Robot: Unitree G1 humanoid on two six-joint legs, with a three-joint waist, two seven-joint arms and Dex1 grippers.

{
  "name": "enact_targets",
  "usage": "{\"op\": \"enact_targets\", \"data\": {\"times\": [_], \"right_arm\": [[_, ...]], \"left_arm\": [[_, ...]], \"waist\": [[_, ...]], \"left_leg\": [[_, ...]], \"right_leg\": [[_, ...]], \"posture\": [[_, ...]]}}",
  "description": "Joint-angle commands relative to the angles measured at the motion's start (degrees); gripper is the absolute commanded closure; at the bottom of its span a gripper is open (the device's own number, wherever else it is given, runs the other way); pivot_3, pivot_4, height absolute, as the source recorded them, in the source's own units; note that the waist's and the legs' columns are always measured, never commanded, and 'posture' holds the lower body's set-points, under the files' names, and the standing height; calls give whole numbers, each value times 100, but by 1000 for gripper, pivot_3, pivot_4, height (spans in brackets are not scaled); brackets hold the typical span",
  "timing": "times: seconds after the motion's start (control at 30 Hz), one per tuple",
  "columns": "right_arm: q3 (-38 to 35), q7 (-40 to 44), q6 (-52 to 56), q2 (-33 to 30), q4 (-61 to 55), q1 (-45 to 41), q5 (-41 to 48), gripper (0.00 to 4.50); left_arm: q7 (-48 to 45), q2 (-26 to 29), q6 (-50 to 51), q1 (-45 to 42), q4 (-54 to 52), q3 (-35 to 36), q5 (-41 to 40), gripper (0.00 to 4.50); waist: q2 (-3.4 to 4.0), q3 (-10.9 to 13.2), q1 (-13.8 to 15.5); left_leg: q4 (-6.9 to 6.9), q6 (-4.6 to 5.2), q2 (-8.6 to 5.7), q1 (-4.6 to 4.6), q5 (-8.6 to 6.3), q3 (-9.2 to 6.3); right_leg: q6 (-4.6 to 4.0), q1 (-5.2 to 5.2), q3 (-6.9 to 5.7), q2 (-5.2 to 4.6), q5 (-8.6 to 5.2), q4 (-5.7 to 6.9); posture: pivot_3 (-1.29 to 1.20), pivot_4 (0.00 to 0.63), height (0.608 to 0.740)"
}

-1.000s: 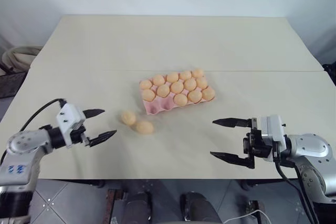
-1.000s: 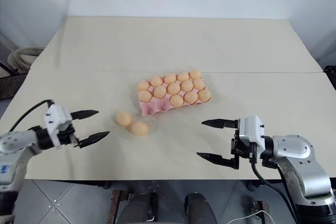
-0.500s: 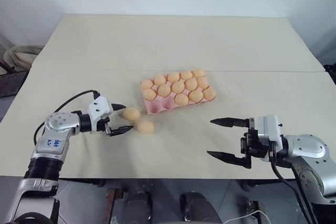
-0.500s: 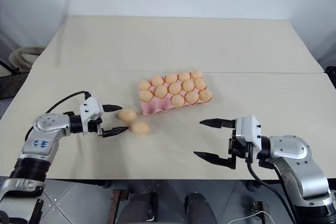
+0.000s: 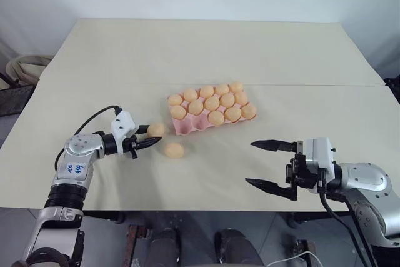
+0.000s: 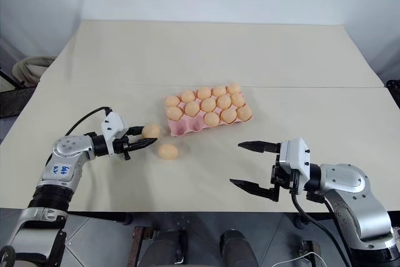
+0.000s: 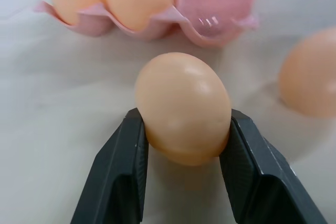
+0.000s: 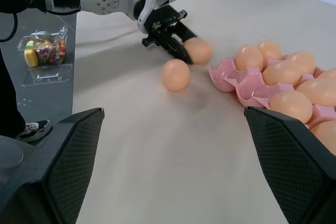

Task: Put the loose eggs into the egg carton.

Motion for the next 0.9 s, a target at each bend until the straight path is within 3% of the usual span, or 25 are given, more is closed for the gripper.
{"op": "enact_targets", "data": {"times": [0.03, 0.13, 0.23, 0.43, 0.67, 0.7, 0.87, 0.9], "right_arm": [[-102, -39, -9, -39, -256, 121, 130, 0], [-175, -112, 12, -62, -280, 202, 136, 0], [-186, -178, 23, -69, -285, 216, 115, 0], [-242, -387, 81, -69, -455, 321, 103, 0], [-358, -648, 137, -16, -811, 628, 151, 0], [-362, -675, 134, -10, -840, 655, 158, 0], [-311, -734, 84, 11, -822, 689, 148, 0], [-295, -729, 69, 9, -806, 687, 140, 0]], "left_arm": [[-213, 120, 409, 86, -818, 474, -717, 2757], [-354, 167, 1285, -12, -1708, 177, -955, 2757], [-275, -41, 1722, -360, -1890, -277, -767, 2757], [110, -919, 1574, -1413, -709, -1146, 107, 2757], [490, -1403, 1009, -2038, 523, -1311, 678, 2757], [507, -1414, 947, -2053, 574, -1294, 711, 2230], [128, -1306, 1088, -1824, -22, -999, 275, 773], [100, -1269, 1147, -1779, -151, -927, 202, 773]], "waist": [[0, 0, -4], [0, 0, 7], [0, 0, 41], [0, 0, 45], [0, 0, 6], [0, 0, 10], [-1, 0, 17], [0, 0, 14]], "left_leg": [[-2, 0, 0, 0, 0, 0], [-2, -1, 0, -1, 0, -1], [8, 1, -3, 3, 1, -9], [15, 9, -6, 12, 8, -29], [-5, 1, -4, 3, 9, -28], [-7, 1, -4, 2, 9, -28], [2, 2, -4, 2, 10, -29], [2, 3, -4, 3, 10, -30]], "right_leg": [[0, -1, 0, 0, 0, 0], [0, -1, 0, 0, 0, -1], [0, 15, -6, -3, 0, -4], [8, 49, -28, 0, 15, -32], [11, 41, -30, 12, 17, -59], [11, 40, -30, 12, 17, -60], [13, 48, -30, 7, 18, -61], [14, 49, -29, 7, 19, -59]], "posture": [[0, 150, 740], [0, 150, 740], [0, 150, 740], [0, 150, 740], [0, 150, 740], [0, 150, 740], [0, 150, 740], [0, 150, 740]]}}
